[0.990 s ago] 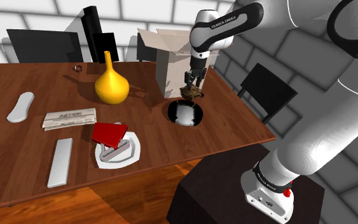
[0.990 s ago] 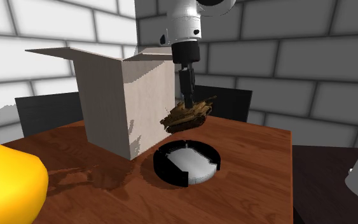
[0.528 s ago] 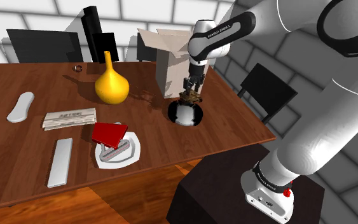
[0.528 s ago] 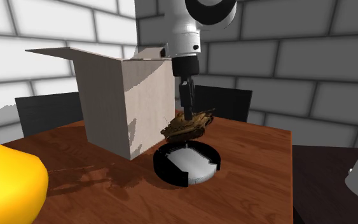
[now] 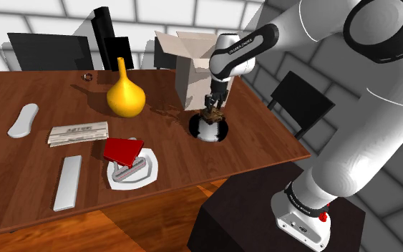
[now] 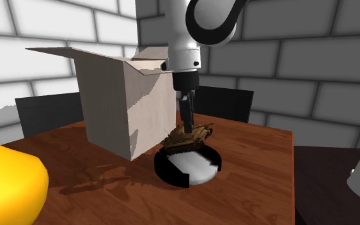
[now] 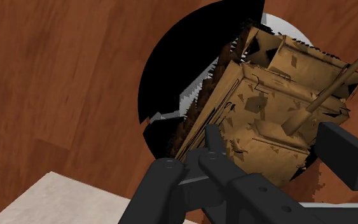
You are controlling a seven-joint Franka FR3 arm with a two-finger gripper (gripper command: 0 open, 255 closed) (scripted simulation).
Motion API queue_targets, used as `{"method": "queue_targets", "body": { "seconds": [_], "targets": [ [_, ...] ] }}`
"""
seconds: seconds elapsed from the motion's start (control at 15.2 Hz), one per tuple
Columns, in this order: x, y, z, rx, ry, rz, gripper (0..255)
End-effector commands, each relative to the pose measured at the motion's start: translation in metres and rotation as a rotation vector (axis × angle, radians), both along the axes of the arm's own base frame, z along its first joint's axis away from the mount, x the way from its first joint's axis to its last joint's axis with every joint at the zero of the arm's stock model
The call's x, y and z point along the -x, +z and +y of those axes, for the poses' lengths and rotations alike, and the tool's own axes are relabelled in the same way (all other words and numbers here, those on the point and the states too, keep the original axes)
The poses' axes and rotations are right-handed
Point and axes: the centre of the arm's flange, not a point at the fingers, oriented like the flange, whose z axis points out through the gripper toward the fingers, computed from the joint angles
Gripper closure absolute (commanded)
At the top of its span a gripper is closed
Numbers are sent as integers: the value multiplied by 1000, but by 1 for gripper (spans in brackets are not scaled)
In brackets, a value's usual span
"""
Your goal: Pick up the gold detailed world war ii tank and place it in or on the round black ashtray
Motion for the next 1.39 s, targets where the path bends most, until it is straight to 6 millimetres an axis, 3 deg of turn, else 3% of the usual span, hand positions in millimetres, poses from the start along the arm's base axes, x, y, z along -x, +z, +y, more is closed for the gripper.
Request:
{"method": "queue_targets", "body": {
  "seconds": [0.0, 0.46, 0.53, 0.86, 1.12, 1.32],
  "targets": [
    [1, -11, 0, -3, -1, 12, 255],
    [1, -11, 0, -3, -1, 12, 255],
    [1, -12, 0, -2, -1, 12, 0],
    [1, -11, 0, -3, -1, 12, 0],
    [-4, 39, -3, -3, -1, 12, 0],
    [-4, 39, -3, -3, -1, 12, 0]
  ]
}}
